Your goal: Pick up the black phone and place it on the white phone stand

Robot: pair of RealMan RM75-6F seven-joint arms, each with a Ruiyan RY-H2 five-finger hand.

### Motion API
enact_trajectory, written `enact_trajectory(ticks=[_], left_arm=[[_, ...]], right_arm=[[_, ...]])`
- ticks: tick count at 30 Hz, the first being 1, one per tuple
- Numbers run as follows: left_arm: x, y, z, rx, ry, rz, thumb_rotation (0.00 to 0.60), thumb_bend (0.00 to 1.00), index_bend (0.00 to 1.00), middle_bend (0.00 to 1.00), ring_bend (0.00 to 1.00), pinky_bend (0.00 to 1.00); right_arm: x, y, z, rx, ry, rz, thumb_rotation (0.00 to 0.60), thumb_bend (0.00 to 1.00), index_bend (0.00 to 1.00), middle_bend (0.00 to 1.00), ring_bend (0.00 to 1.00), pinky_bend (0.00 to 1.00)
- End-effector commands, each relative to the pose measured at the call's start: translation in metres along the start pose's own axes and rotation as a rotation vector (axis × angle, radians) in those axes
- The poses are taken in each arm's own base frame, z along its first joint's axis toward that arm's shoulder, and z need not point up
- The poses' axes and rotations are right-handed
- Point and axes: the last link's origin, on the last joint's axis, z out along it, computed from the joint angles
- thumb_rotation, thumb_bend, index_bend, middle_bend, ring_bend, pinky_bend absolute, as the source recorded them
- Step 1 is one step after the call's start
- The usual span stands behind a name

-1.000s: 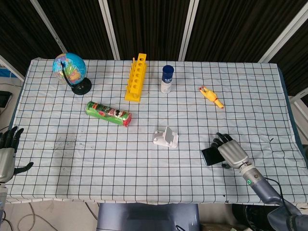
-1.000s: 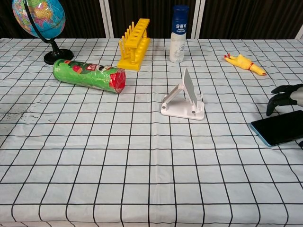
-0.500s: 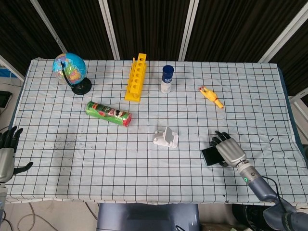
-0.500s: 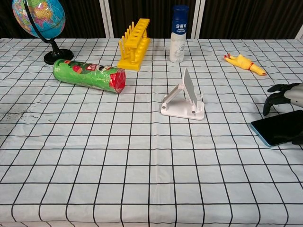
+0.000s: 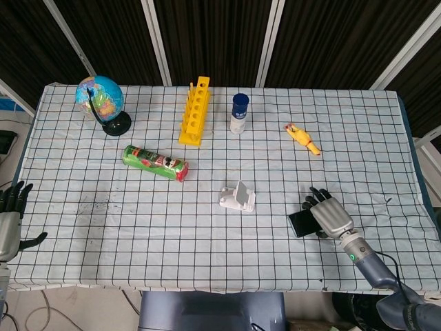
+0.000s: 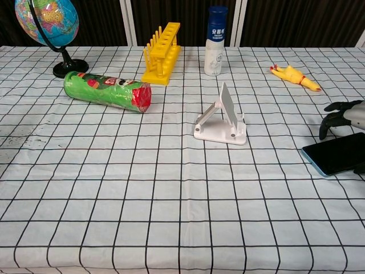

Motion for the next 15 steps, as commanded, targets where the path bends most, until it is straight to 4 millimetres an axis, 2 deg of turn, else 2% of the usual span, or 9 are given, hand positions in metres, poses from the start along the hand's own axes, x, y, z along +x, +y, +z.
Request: enact_trajectory(ticks=[1,10,12,15], left_arm=[[0.0000,0.0001,0.0001,0.000,0.000,0.001,0.600,0.00,0.00,0.00,0.00,0.00],[0.0002,-0.0003,0.0001,0.003,0.002,0.001,0.600,0.00,0.00,0.00,0.00,0.00],[0.0002,-0.0004,0.0002,0.004,0.001,0.001,0.600,0.00,0.00,0.00,0.00,0.00],[0.0003,-0.0005,0.0003,0.004,0.001,0.000,0.600,0.00,0.00,0.00,0.00,0.00]], right_arm=[[-0.0006,-0.0002,-0.0003,-0.001,-0.003,0.003,0.600,0.19,0.34,0.26,0.07,0.15],[-0.0040,-0.0045,0.0009,0.001,-0.011,0.022,0.600,0.19,0.34,0.26,0.07,0.15],[-0.0053,-0.0050,0.0011,0.002,-0.014,0.020,0.600,0.19,0.35,0.28,0.07,0.15],[-0.0068,-0.0056,0.0014,0.001,-0.016,0.021,0.600,0.19,0.41,0.38,0.12,0.15]])
